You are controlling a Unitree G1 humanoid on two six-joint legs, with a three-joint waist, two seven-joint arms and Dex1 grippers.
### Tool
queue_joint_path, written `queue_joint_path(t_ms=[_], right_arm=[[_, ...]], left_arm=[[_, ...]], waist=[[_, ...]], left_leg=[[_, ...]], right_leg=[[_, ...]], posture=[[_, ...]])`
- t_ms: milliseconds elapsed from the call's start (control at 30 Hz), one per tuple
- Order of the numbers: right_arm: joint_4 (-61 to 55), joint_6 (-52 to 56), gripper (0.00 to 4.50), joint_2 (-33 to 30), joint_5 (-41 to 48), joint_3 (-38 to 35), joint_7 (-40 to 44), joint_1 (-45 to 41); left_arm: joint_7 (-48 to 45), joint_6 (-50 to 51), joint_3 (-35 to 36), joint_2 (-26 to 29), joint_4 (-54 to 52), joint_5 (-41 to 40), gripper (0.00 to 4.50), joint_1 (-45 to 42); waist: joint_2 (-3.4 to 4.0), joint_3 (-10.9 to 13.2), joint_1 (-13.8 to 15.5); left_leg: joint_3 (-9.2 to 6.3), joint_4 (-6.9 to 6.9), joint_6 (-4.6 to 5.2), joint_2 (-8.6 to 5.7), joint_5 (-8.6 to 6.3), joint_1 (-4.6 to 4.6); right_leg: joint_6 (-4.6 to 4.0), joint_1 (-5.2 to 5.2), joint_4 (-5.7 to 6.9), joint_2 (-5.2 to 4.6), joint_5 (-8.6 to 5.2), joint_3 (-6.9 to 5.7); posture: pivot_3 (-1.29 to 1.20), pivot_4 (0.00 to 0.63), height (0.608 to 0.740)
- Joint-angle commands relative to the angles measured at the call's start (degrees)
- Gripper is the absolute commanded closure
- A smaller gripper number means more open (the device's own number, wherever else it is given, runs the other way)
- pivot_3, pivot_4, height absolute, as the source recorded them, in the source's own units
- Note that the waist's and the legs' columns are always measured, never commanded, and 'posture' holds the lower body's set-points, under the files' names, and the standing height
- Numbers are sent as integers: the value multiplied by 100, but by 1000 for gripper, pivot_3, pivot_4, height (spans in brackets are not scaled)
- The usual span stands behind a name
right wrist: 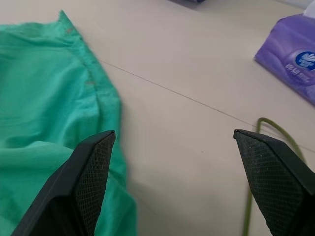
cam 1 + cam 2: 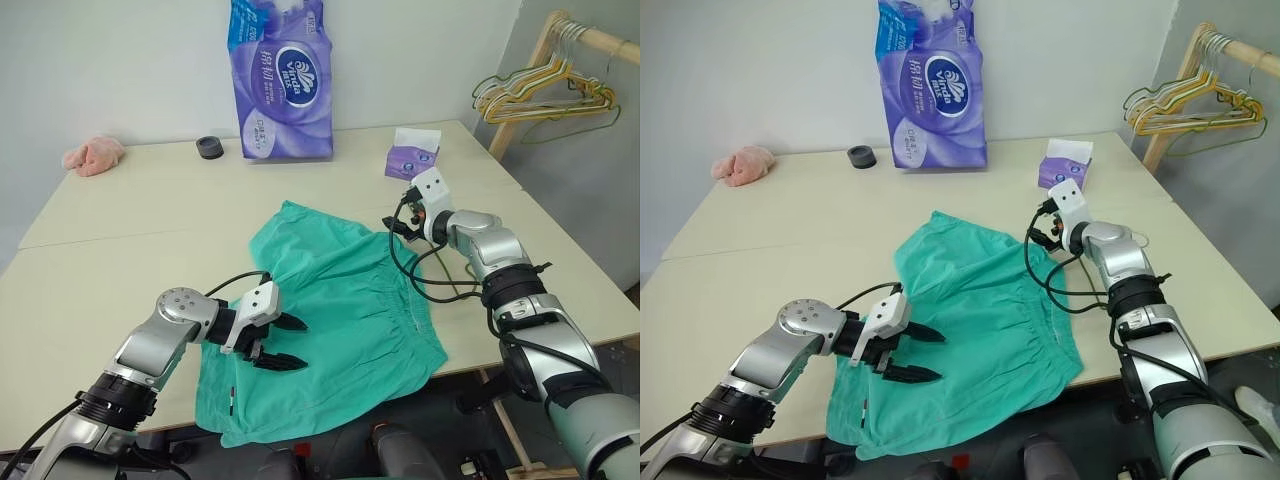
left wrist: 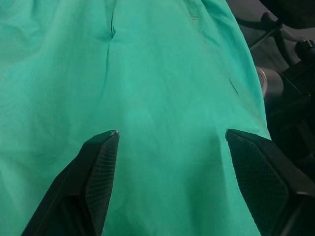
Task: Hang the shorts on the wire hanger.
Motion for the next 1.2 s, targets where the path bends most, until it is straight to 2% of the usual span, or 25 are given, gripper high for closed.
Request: queue_joint_path(t_ms=[33, 133, 233, 300, 400, 500, 667, 767, 800, 867, 933, 1200], right_arm=[[614, -134, 396, 252, 66, -336, -410, -284], [1115, -11, 396, 501, 190, -532, -340, -569], [1138, -12, 396, 512, 15, -361, -73, -598], [410, -161, 396, 381, -38, -239, 156, -311], [-1341, -216, 396, 62, 136, -315, 414, 336], [-3052, 462, 396, -189, 480, -596, 381, 1024], [-5522, 2055, 396, -468, 986, -1233, -133, 2455], [-6203, 3092, 344, -305, 1196, -1773, -769, 2842], [-6372, 3397, 344, -268, 1193, -1970, -989, 2985], [-6560, 4042, 344, -546, 880, -1955, -1322, 3323], [-6567, 4246, 344, -613, 894, -1981, -1391, 3557], [-5546, 3972, 344, -862, 758, -1768, -1401, 3759]], left_arm=[[33, -57, 32, -61, -25, 3, 838, -129], [50, 14, 38, -123, -118, -49, 838, -140], [94, 162, 146, -187, -207, -186, 838, -135], [491, 267, 412, -427, -138, -309, 838, -216], [1506, 371, 956, -951, 184, -364, 838, -439], [2135, 348, 1310, -1214, 400, -326, 838, -595], [1947, 416, 1397, -1100, 318, -471, 838, -762], [1650, 337, 1280, -890, 370, -406, 294, -889], [1571, 178, 1211, -833, 422, -308, 36, -981], [1450, -170, 1059, -799, 478, -123, 36, -1177], [1238, -319, 885, -794, 481, -64, 36, -1331], [880, -766, 500, -1007, 668, 105, 36, -1804]], waist=[[1, -1, -46], [3, 1, -83], [5, 2, -107], [7, 3, -93], [7, 2, 2], [7, 1, 78], [10, -1, 150], [12, 0, 136], [13, 0, 139], [13, 0, 149], [13, 0, 185], [15, 2, 106]], left_leg=[[-1, 0, 0, 0, 0, 0], [-2, -5, 0, 0, 0, 0], [-3, -6, 0, 1, 0, 0], [-6, -6, 0, 0, 0, -1], [-16, 7, 0, -5, 0, -12], [-20, 12, -1, -6, 0, -15], [-26, 5, -2, 4, -1, -14], [-23, 4, -3, 3, 0, -10], [-17, 4, -3, 2, 0, -6], [-16, 4, -3, 0, 0, -7], [-14, 3, -3, -7, 0, -9], [24, 3, -2, -10, 0, -4]], right_leg=[[0, 1, 0, 0, 0, 0], [-1, -2, 1, 1, 0, -2], [-1, -3, 1, 1, 0, -1], [0, -2, 0, 1, 0, -2], [2, 0, -1, -8, -1, -11], [7, 0, 0, -13, 1, -12], [7, 0, -1, -16, 1, -13], [5, 0, 5, -9, 2, -10], [4, 0, 5, -1, 3, -11], [4, 1, 4, 6, 2, -13], [5, 2, -2, 3, 2, -17], [9, 1, -7, 1, 2, 7]], posture=[[-165, 61, 740], [-155, 61, 740], [-146, 61, 740], [-142, 61, 740], [-137, 60, 740], [-139, 60, 740], [-152, 65, 740], [-158, 68, 740], [-163, 69, 740], [-177, 72, 740], [-190, 72, 740], [-207, 73, 740]])
